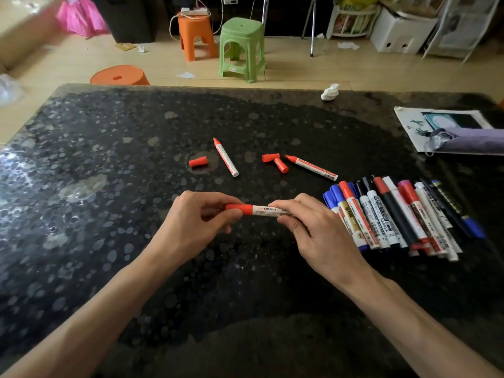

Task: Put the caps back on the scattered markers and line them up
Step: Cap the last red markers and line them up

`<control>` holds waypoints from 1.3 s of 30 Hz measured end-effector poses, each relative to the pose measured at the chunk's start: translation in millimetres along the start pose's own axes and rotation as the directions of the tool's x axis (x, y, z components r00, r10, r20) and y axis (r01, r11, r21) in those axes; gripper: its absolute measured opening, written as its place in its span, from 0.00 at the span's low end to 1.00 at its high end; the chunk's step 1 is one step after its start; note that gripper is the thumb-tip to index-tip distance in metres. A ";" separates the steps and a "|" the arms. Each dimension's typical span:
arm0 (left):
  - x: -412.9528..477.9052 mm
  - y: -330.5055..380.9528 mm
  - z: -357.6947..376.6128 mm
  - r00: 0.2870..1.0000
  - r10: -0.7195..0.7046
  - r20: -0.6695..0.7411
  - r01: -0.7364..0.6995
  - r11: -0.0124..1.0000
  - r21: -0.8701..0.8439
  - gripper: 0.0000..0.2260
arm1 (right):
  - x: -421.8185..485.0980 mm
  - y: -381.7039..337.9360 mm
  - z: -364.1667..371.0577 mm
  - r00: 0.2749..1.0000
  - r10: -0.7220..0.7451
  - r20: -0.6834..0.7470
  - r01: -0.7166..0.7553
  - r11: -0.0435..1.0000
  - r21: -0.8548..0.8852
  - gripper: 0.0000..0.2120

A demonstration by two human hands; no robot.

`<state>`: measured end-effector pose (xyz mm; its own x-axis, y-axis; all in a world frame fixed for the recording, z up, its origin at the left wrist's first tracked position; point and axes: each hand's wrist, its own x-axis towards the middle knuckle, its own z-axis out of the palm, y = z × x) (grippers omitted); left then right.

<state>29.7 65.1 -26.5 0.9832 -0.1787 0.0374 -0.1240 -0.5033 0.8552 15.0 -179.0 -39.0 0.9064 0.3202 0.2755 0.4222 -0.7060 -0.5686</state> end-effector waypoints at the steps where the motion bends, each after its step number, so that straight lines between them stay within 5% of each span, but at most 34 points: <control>1: -0.4 1.8 0.4 1.000 0.004 -0.005 -0.004 1.000 -0.011 0.06 | -0.4 -0.2 0.0 1.000 -0.006 -0.013 0.006 1.000 0.006 0.15; 14: -7.7 6.7 10.3 0.999 0.039 -0.018 -0.039 0.999 -0.010 0.07 | -9.7 -5.9 2.9 0.996 -0.023 -0.080 0.020 0.999 -0.036 0.16; 24: 4.6 9.4 32.2 0.995 0.078 0.057 -0.076 0.997 -0.029 0.08 | -11.4 -9.4 -13.2 0.999 0.049 0.000 -0.049 0.996 -0.068 0.11; 28: 1.6 8.4 52.5 0.995 0.069 0.070 -0.059 0.988 -0.145 0.16 | -16.8 0.9 -24.4 0.991 0.125 -0.040 -0.128 0.986 -0.106 0.10; 34: 2.6 6.6 61.3 0.996 0.076 0.049 -0.065 0.980 -0.191 0.17 | -24.1 39.9 -59.3 0.873 0.333 -0.355 -0.425 0.877 -0.223 0.11; 39: 0.7 4.8 64.5 0.995 0.081 0.064 -0.071 0.986 -0.154 0.14 | -16.9 56.6 -78.5 0.800 0.520 -0.299 -0.599 0.712 -0.365 0.13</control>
<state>21.1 8.0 -55.7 0.9593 -0.2725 0.0740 -0.1712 -0.3532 0.9198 22.6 -274.0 -15.0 0.9410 -0.2999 0.1569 -0.2470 -0.9255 -0.2872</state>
